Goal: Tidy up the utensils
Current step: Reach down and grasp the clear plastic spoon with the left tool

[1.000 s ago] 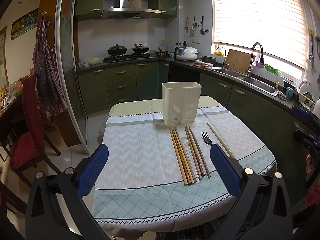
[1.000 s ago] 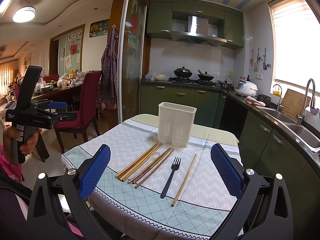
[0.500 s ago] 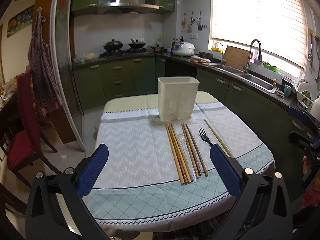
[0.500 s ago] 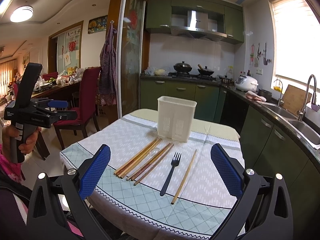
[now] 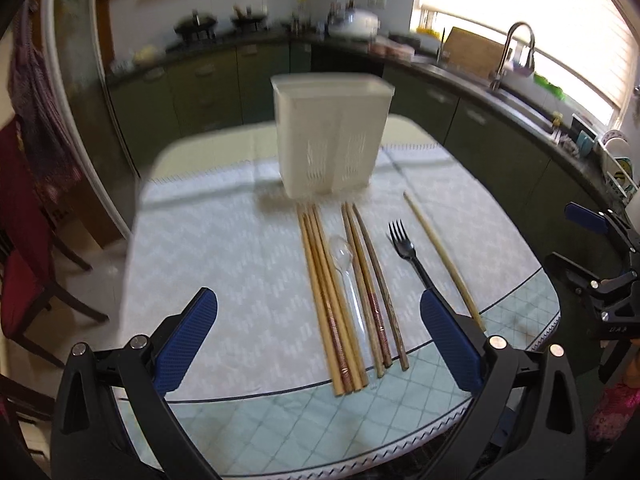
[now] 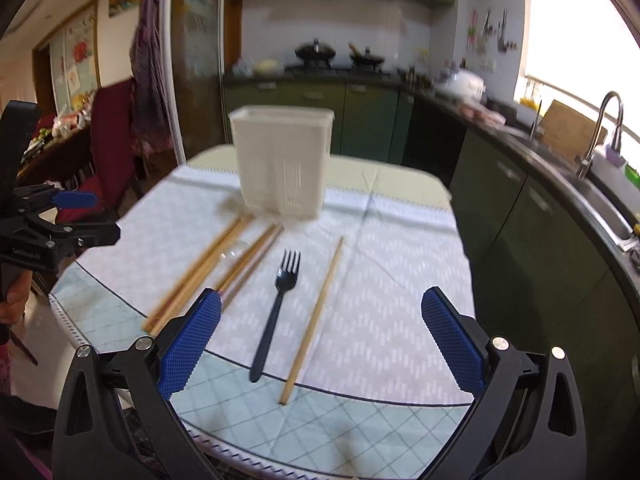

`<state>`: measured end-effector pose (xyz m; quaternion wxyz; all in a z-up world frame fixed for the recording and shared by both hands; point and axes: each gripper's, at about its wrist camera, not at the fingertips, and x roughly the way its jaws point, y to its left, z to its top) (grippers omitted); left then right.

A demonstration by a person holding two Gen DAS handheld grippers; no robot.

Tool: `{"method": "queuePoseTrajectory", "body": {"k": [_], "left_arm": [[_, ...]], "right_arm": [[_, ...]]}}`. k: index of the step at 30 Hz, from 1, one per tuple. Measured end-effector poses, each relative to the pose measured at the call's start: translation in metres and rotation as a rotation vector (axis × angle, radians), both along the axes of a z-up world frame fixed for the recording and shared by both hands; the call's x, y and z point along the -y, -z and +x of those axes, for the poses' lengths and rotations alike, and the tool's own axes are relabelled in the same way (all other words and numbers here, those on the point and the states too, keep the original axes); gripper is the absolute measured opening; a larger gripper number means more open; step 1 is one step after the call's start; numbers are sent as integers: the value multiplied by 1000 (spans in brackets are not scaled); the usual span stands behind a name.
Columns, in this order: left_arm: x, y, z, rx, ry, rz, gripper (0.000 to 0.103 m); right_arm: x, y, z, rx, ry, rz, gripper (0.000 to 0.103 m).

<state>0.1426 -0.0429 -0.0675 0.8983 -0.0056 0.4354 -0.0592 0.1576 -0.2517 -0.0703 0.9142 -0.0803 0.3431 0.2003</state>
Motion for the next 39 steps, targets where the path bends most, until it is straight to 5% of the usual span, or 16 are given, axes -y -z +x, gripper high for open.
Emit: {"method": "queuePoseTrajectory", "body": {"k": [5, 9, 16, 26, 39], "left_arm": [[11, 28, 42, -152, 28, -58, 94], [22, 46, 67, -244, 44, -76, 72], [39, 68, 94, -350, 57, -93, 50], [52, 96, 120, -421, 19, -54, 26], [45, 103, 135, -421, -37, 7, 20]], "right_arm": [[6, 16, 34, -85, 66, -1, 99], [23, 23, 50, -166, 102, 81, 96], [36, 31, 57, -209, 126, 100, 81], [38, 34, 56, -200, 104, 111, 79], [39, 36, 54, -196, 84, 109, 79]]}}
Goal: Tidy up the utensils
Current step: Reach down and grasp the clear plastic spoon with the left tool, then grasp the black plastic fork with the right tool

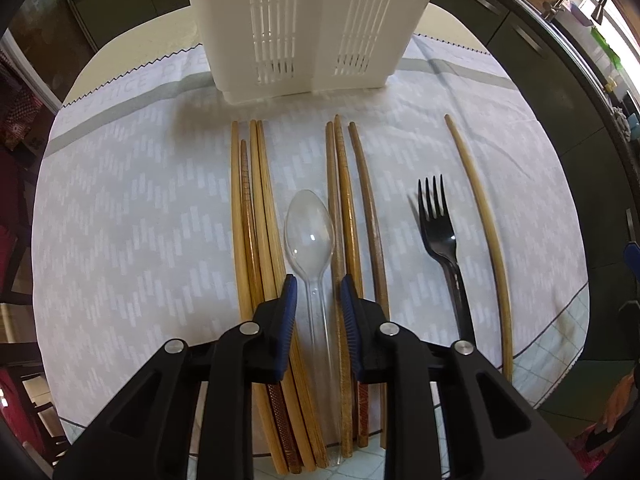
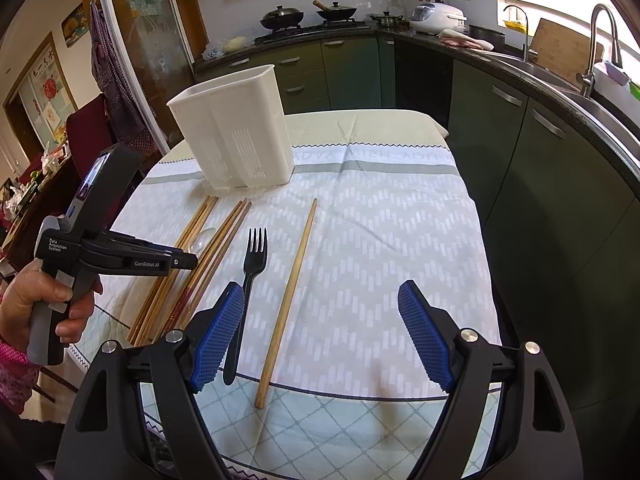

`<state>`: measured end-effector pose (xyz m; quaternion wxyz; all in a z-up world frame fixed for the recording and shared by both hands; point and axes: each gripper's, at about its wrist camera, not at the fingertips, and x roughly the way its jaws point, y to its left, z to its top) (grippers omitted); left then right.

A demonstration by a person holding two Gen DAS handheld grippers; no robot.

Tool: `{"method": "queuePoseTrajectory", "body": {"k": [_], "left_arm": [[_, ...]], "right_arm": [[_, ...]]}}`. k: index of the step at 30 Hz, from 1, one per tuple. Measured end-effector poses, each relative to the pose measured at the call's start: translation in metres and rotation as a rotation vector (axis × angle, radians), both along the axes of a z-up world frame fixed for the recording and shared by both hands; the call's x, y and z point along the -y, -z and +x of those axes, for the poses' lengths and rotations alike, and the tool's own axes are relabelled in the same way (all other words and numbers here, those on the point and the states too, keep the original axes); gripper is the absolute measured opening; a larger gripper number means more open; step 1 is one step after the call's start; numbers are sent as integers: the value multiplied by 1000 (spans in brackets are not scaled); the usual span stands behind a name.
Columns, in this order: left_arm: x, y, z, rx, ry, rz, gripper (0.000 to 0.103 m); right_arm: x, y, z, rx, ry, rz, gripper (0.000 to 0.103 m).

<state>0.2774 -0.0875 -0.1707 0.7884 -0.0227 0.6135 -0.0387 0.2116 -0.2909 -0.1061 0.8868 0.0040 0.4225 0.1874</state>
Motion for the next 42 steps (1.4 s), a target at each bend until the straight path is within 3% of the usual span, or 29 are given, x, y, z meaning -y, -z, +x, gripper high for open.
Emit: {"method": "queuePoseTrajectory", "body": {"k": [6, 14, 23, 24, 26, 28, 33, 42], "left_arm": [[-8, 1, 2, -7, -21, -12, 9], [-2, 4, -1, -5, 7, 7, 9], [-1, 2, 0, 16, 9, 35, 9], [-2, 2, 0, 22, 6, 34, 8], [-6, 0, -2, 27, 5, 21, 8], [-7, -1, -6, 31, 6, 11, 8], [-15, -9, -9, 43, 17, -11, 8], [-21, -11, -11, 56, 29, -48, 8]], "right_arm": [[0, 0, -1, 2, -4, -4, 79], [-10, 1, 0, -3, -24, -16, 80], [-45, 8, 6, -23, -93, -101, 79], [-50, 9, 8, -32, -107, -108, 77], [-64, 15, 18, -78, -139, -106, 57], [-77, 24, 29, -138, -166, -101, 48], [-102, 50, 53, -266, -191, -135, 48], [-131, 72, 72, -342, -190, -242, 36]]}}
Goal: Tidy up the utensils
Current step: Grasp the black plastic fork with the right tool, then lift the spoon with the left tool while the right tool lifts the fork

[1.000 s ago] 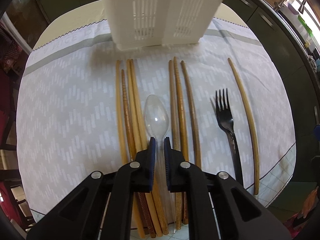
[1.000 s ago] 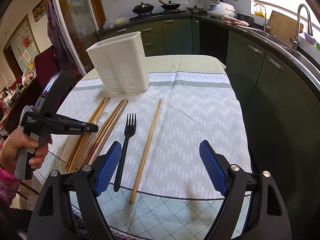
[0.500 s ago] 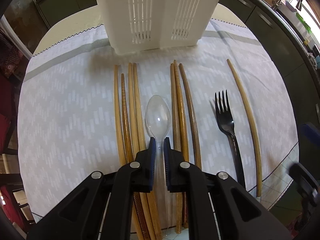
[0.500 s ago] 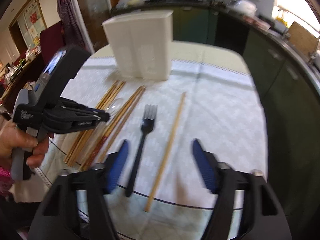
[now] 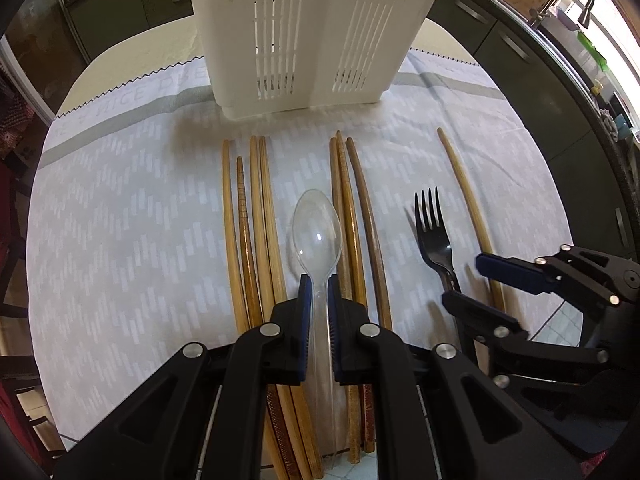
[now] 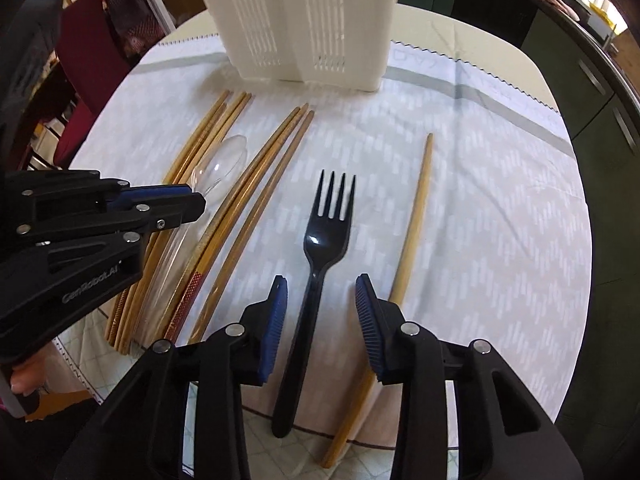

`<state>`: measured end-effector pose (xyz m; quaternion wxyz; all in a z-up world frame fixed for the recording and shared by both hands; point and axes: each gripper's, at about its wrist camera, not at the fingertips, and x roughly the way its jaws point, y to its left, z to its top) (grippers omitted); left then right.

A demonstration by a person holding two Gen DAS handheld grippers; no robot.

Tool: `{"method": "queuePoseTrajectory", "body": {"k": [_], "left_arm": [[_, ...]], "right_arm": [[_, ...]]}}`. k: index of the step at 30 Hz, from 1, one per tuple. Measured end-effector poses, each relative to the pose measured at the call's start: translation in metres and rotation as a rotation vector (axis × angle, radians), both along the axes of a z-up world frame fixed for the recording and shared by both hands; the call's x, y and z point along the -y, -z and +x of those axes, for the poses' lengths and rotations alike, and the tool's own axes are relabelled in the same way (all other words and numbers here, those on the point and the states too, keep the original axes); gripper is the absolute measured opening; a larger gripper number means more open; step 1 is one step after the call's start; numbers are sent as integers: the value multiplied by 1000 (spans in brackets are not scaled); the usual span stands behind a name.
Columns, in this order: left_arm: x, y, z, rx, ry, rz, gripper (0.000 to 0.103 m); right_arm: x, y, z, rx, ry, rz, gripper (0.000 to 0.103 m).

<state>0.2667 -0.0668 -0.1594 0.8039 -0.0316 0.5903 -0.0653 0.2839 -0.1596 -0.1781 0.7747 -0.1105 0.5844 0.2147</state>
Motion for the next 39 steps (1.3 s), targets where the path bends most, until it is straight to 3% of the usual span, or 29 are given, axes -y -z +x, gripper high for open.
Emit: {"method": "queuePoseTrajectory", "body": {"k": [6, 10, 14, 27, 39], "left_arm": [[-5, -7, -5, 14, 6, -18, 8], [-8, -12, -10, 23, 11, -24, 8], [-9, -17, -14, 31, 16, -35, 8], [-14, -53, -32, 101, 18, -53, 8], [-11, -79, -44, 170, 26, -57, 8]], "right_arm": [[-18, 6, 4, -13, -9, -43, 30], [-27, 6, 5, -2, -16, -42, 10], [-32, 5, 4, 29, -14, -42, 9], [4, -52, -17, 168, 41, 198, 9], [16, -75, -38, 220, 44, 257, 9]]}}
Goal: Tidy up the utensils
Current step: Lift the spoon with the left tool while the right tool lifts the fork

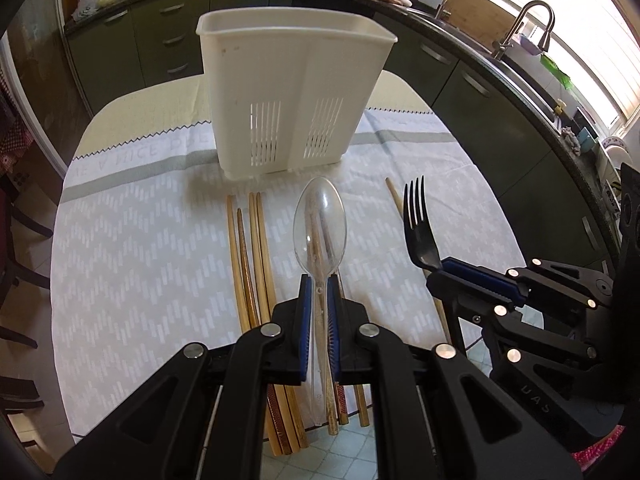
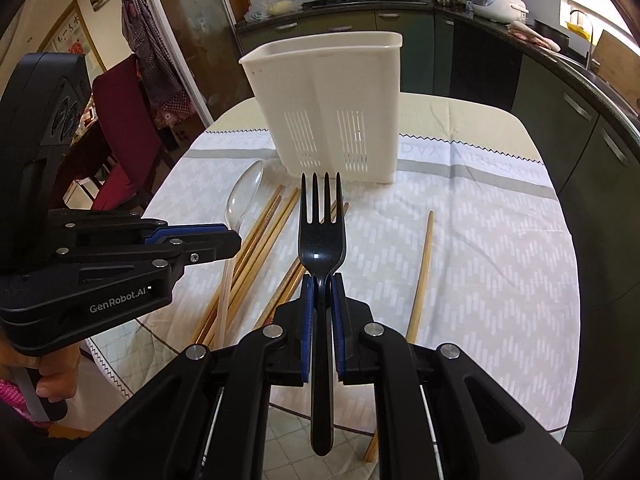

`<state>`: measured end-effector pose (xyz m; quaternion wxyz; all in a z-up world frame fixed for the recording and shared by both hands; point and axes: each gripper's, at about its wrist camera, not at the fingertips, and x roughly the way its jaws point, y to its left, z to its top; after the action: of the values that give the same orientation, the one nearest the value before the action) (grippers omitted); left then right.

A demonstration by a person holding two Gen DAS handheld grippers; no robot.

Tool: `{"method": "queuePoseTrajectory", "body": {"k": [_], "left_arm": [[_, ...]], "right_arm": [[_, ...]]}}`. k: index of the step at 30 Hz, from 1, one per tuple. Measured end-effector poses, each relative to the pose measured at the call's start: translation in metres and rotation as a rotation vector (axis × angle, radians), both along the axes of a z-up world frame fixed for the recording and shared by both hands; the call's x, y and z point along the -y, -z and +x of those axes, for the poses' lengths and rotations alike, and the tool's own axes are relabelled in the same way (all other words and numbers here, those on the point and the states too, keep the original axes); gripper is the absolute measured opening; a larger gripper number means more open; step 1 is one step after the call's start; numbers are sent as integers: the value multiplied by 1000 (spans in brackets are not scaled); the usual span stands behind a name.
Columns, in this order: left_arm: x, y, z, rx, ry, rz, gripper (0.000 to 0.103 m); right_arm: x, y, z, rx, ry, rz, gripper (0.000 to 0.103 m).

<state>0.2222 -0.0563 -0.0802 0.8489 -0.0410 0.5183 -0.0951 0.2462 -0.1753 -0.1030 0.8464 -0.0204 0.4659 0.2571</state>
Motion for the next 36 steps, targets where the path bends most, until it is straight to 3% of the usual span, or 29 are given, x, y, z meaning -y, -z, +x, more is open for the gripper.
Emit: {"method": "queuePoseTrajectory", "body": {"k": [12, 21, 36], "left_arm": [[3, 2, 0, 0, 13, 19, 8], [9, 47, 18, -120, 24, 44, 7], [16, 80, 31, -186, 26, 104, 8]], "right_arm": [[4, -2, -2, 0, 0, 1, 9], [8, 0, 0, -11, 6, 0, 9], [13, -2, -1, -13, 6, 17, 9]]}}
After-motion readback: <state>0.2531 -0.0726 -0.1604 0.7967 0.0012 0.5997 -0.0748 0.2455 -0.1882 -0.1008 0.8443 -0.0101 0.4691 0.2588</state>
